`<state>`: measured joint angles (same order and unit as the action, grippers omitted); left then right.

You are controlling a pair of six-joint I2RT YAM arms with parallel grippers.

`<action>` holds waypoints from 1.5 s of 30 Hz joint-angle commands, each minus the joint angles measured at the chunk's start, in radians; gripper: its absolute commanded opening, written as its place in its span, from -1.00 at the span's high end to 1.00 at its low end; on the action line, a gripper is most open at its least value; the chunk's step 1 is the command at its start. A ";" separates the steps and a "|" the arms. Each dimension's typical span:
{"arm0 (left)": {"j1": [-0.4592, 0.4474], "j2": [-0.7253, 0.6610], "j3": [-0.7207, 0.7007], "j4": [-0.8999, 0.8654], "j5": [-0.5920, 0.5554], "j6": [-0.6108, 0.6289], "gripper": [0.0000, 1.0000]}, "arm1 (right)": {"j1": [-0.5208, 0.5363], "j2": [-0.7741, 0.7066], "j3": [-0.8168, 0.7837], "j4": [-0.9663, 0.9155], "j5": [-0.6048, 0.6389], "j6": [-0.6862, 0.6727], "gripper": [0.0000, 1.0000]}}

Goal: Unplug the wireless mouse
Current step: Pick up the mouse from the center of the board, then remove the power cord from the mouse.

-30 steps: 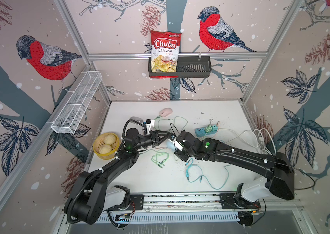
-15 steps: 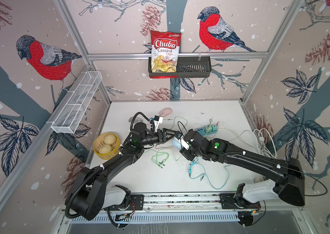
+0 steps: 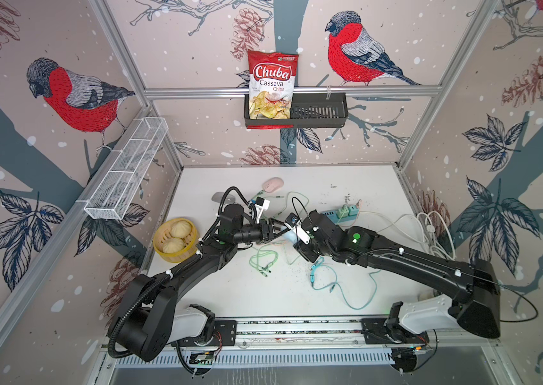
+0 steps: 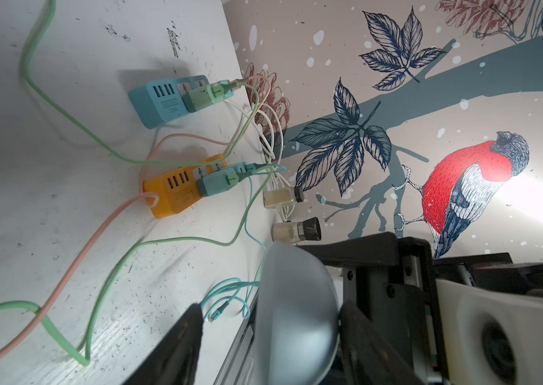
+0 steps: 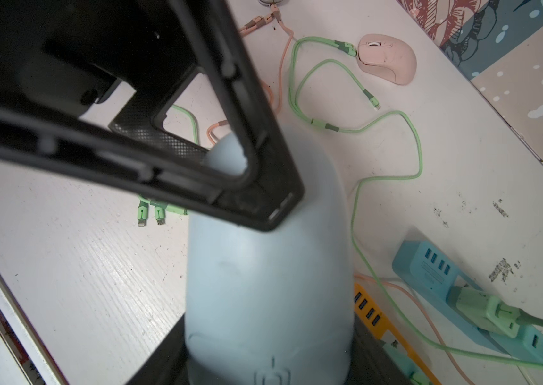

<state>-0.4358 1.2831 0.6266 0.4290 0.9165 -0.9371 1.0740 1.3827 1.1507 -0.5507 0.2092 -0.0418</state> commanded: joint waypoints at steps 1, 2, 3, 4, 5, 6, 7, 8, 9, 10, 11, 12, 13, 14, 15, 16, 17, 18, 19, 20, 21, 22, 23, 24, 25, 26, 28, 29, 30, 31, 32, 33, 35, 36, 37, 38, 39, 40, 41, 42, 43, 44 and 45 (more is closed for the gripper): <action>-0.013 -0.004 -0.002 0.033 0.043 0.001 -0.30 | 0.000 0.014 0.014 0.041 0.009 0.005 0.11; -0.016 -0.005 -0.003 0.026 0.046 0.005 -0.31 | -0.002 0.020 0.018 0.043 0.006 0.003 0.11; -0.019 -0.007 -0.008 0.024 0.048 0.005 -0.31 | -0.001 0.027 0.024 0.043 0.003 0.000 0.11; -0.021 -0.008 -0.013 0.029 0.049 0.003 -0.31 | 0.001 0.035 0.029 0.041 0.000 -0.001 0.11; -0.023 -0.008 -0.016 0.036 0.052 -0.002 -0.31 | 0.001 0.040 0.033 0.041 -0.003 -0.003 0.11; -0.023 -0.007 -0.019 0.045 0.054 -0.006 -0.31 | 0.001 0.046 0.036 0.041 -0.009 -0.005 0.11; -0.023 -0.007 -0.021 0.050 0.055 -0.010 -0.31 | 0.001 0.052 0.041 0.039 -0.014 -0.008 0.11; -0.023 -0.005 -0.022 0.054 0.054 -0.013 -0.30 | 0.004 0.056 0.043 0.040 -0.017 -0.010 0.11; -0.023 -0.004 -0.023 0.057 0.053 -0.013 -0.26 | 0.003 0.060 0.046 0.041 -0.016 -0.012 0.11; -0.023 -0.001 -0.022 0.061 0.053 -0.016 -0.22 | 0.003 0.066 0.046 0.039 -0.017 -0.013 0.11; -0.024 0.001 -0.023 0.065 0.053 -0.017 -0.20 | 0.004 0.068 0.048 0.038 -0.022 -0.014 0.11; -0.024 0.002 -0.023 0.068 0.053 -0.019 -0.19 | 0.004 0.071 0.050 0.037 -0.034 -0.016 0.11; -0.023 0.005 -0.024 0.072 0.052 -0.024 -0.19 | 0.009 0.072 0.052 0.036 -0.044 -0.019 0.11; -0.024 0.008 -0.024 0.076 0.051 -0.027 -0.19 | 0.012 0.075 0.051 0.036 -0.051 -0.021 0.11; -0.023 0.012 -0.024 0.084 0.051 -0.030 -0.19 | 0.017 0.081 0.052 0.037 -0.052 -0.022 0.11; -0.023 0.016 -0.024 0.098 0.056 -0.039 -0.18 | 0.023 0.087 0.053 0.036 -0.046 -0.021 0.11; -0.024 0.020 -0.026 0.113 0.060 -0.050 -0.15 | 0.026 0.093 0.055 0.035 -0.040 -0.020 0.11; -0.024 0.023 -0.028 0.129 0.066 -0.060 -0.10 | 0.027 0.097 0.055 0.034 -0.037 -0.020 0.11; -0.024 0.026 -0.029 0.139 0.070 -0.065 -0.05 | 0.029 0.101 0.055 0.033 -0.039 -0.022 0.11; -0.024 0.028 -0.028 0.140 0.070 -0.067 0.01 | 0.030 0.104 0.056 0.032 -0.045 -0.024 0.11; -0.023 0.029 -0.027 0.139 0.070 -0.065 0.12 | 0.033 0.105 0.058 0.033 -0.043 -0.026 0.11; -0.024 0.031 -0.025 0.137 0.071 -0.063 0.26 | 0.035 0.107 0.059 0.033 -0.037 -0.026 0.11; -0.024 0.032 -0.025 0.137 0.073 -0.063 0.41 | 0.035 0.109 0.060 0.035 -0.030 -0.025 0.11; -0.024 0.034 -0.025 0.141 0.077 -0.064 0.64 | 0.035 0.108 0.063 0.036 -0.019 -0.024 0.11; -0.024 0.036 -0.025 0.144 0.082 -0.066 0.86 | 0.033 0.107 0.063 0.037 -0.006 -0.024 0.11; -0.024 0.038 -0.024 0.145 0.085 -0.067 0.95 | 0.031 0.105 0.066 0.040 0.007 -0.022 0.11; -0.023 0.036 -0.024 0.140 0.087 -0.065 1.00 | 0.024 0.102 0.071 0.044 0.039 -0.014 -0.06; -0.023 0.035 -0.021 0.131 0.088 -0.059 1.00 | 0.019 0.100 0.074 0.045 0.054 -0.007 -0.26; -0.018 0.032 -0.017 0.112 0.087 -0.046 1.00 | 0.010 0.094 0.076 0.047 0.069 0.001 -0.37; -0.008 0.026 -0.011 0.085 0.084 -0.029 1.00 | 0.000 0.082 0.077 0.049 0.069 0.007 -0.40; 0.004 0.019 -0.006 0.061 0.082 -0.012 1.00 | -0.012 0.070 0.076 0.051 0.058 0.014 -0.45; 0.028 0.007 -0.004 0.036 0.081 0.002 1.00 | -0.030 0.047 0.071 0.057 0.032 0.021 -0.50; 0.091 -0.022 -0.012 0.028 0.089 0.002 1.00 | -0.064 -0.008 0.044 0.079 -0.047 0.033 -0.54; 0.132 -0.041 -0.023 0.045 0.096 -0.016 1.00 | -0.086 -0.043 0.024 0.097 -0.103 0.041 -0.54; 0.171 -0.059 -0.035 0.076 0.105 -0.048 1.00 | -0.107 -0.078 -0.001 0.122 -0.161 0.055 -0.52; 0.202 -0.070 -0.048 0.118 0.117 -0.086 1.00 | -0.124 -0.110 -0.027 0.147 -0.213 0.065 -0.48; 0.232 -0.078 -0.062 0.174 0.134 -0.133 1.00 | -0.141 -0.149 -0.060 0.182 -0.271 0.073 -0.46; 0.257 -0.079 -0.071 0.223 0.153 -0.175 1.00 | -0.151 -0.187 -0.099 0.223 -0.317 0.078 -0.43; 0.271 -0.075 -0.075 0.260 0.169 -0.206 1.00 | -0.154 -0.213 -0.128 0.258 -0.336 0.079 -0.40; 0.279 -0.066 -0.077 0.295 0.187 -0.236 1.00 | -0.154 -0.234 -0.155 0.282 -0.350 0.077 -0.36; 0.281 -0.055 -0.078 0.334 0.201 -0.266 1.00 | -0.154 -0.245 -0.168 0.295 -0.364 0.073 -0.29; 0.280 -0.045 -0.081 0.377 0.211 -0.301 1.00 | -0.154 -0.245 -0.170 0.300 -0.374 0.069 -0.19; 0.279 -0.034 -0.090 0.446 0.221 -0.353 1.00 | -0.150 -0.234 -0.166 0.300 -0.388 0.065 -0.12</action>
<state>-0.1627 1.2324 0.5472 0.6434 1.0573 -1.1362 0.9226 1.1488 0.9913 -0.3389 -0.0807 0.0101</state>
